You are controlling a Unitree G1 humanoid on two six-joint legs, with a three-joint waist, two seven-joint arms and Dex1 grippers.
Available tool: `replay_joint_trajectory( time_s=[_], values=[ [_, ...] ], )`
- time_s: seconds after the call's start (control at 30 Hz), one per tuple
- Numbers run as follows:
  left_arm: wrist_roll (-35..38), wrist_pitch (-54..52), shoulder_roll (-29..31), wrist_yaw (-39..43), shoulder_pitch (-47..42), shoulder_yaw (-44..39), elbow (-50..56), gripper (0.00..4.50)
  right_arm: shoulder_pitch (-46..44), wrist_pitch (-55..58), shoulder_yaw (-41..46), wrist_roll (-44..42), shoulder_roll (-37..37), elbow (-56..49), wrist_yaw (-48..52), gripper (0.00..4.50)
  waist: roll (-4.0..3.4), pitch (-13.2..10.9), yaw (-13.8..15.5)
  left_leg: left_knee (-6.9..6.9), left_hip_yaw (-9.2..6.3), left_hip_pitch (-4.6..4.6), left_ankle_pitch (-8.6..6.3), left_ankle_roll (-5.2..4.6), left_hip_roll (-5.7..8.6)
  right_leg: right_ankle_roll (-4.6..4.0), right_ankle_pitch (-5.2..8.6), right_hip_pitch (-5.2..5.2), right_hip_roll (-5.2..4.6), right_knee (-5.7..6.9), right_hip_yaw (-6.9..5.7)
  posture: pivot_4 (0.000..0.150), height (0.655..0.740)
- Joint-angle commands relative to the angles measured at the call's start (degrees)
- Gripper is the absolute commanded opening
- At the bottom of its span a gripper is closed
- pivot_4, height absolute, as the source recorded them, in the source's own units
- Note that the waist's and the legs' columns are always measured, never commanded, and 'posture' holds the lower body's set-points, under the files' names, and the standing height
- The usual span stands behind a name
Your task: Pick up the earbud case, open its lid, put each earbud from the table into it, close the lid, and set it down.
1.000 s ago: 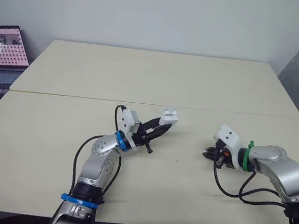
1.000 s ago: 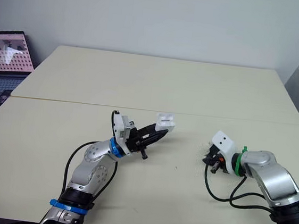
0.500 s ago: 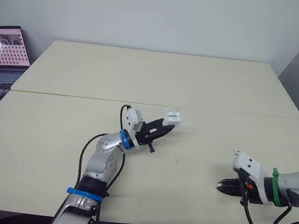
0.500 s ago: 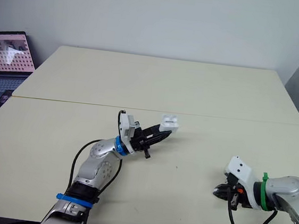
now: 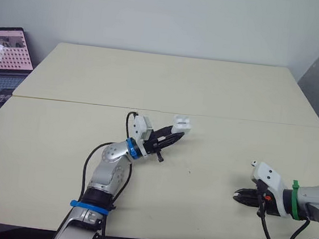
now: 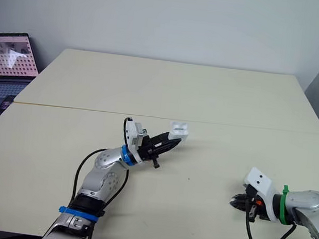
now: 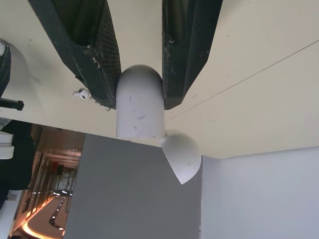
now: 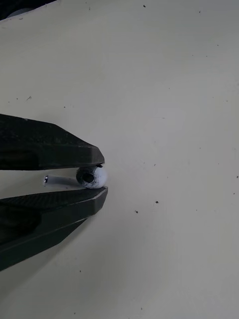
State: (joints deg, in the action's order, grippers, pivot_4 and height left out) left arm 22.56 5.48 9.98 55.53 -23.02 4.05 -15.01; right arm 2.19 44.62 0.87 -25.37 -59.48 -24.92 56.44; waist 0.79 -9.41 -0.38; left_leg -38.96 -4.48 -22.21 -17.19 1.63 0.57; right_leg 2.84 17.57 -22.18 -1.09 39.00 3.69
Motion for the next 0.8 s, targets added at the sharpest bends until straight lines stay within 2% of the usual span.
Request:
replay_joint_trajectory(
  time_s=[0.03,0.37,0.8],
  values=[
    [0.01,1.14,0.02,-0.89,-0.07,-0.62,3.73,0.77,-1.45,-3.12,-0.77,1.21,0.12,1.18,1.20,0.93,0.00,0.00,-0.01,0.00,0.00,0.01,0.00,0.00,0.00,0.00,0.00,0.00,0.00,0.00,0.00,0.150,0.7400],
    [-0.05,0.85,-0.12,-1.99,1.25,-0.26,5.30,0.77,-2.06,-7.99,-1.20,4.19,-1.43,2.32,3.18,4.39,0.00,0.00,0.01,0.00,0.01,0.08,0.00,0.00,0.00,0.00,0.00,0.07,0.00,0.00,0.01,0.150,0.7400],
    [-0.02,0.65,-0.29,-2.48,0.87,-0.06,5.08,0.77,-3.40,-13.01,-1.34,9.20,-1.16,2.97,3.06,4.45,0.00,0.00,0.02,0.00,0.02,0.09,0.00,0.00,0.00,0.00,0.00,0.06,-0.01,0.00,0.01,0.150,0.7400]
  ],
)
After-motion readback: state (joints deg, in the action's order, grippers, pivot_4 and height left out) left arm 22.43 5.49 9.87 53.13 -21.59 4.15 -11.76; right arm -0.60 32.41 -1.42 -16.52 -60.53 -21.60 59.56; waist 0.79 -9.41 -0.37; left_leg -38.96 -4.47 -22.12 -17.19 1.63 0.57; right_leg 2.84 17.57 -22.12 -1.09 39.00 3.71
